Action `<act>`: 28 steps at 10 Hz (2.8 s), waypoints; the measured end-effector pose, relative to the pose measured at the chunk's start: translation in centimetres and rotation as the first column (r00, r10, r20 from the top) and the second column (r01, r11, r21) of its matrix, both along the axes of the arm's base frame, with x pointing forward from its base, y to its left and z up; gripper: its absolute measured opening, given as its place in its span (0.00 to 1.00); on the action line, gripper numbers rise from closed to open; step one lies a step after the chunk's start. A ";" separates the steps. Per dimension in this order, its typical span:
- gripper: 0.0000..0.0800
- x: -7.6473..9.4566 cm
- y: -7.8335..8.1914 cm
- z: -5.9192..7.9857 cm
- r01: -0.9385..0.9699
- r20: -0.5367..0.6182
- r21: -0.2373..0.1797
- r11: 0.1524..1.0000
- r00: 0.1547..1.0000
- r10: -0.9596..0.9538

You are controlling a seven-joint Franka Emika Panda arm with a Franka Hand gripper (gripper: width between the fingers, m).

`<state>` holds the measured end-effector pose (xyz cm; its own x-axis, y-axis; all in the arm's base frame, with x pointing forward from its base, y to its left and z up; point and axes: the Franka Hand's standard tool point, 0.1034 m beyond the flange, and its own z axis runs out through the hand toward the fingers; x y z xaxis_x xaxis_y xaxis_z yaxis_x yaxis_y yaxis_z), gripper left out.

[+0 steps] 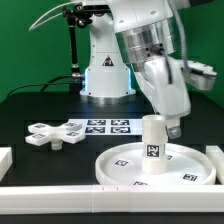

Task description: Assemble round table

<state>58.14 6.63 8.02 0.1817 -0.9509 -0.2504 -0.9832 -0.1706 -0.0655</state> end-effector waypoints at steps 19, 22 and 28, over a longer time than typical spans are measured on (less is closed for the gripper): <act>0.81 -1.3 -0.4 -0.9 -0.675 0.105 -0.105 0.731 0.723 0.683; 0.81 -1.6 -1.2 -0.6 -0.815 0.089 -0.143 0.562 0.555 0.827; 0.81 -2.0 -4.2 -1.1 -0.881 0.110 -0.166 0.444 0.431 0.896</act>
Offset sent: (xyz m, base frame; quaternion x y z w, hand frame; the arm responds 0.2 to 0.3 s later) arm 0.0000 0.0000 0.0000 0.0000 0.0000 -0.0650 0.9979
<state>56.19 2.42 6.96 0.9651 -0.2530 -0.0675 -0.2603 -0.9548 -0.1438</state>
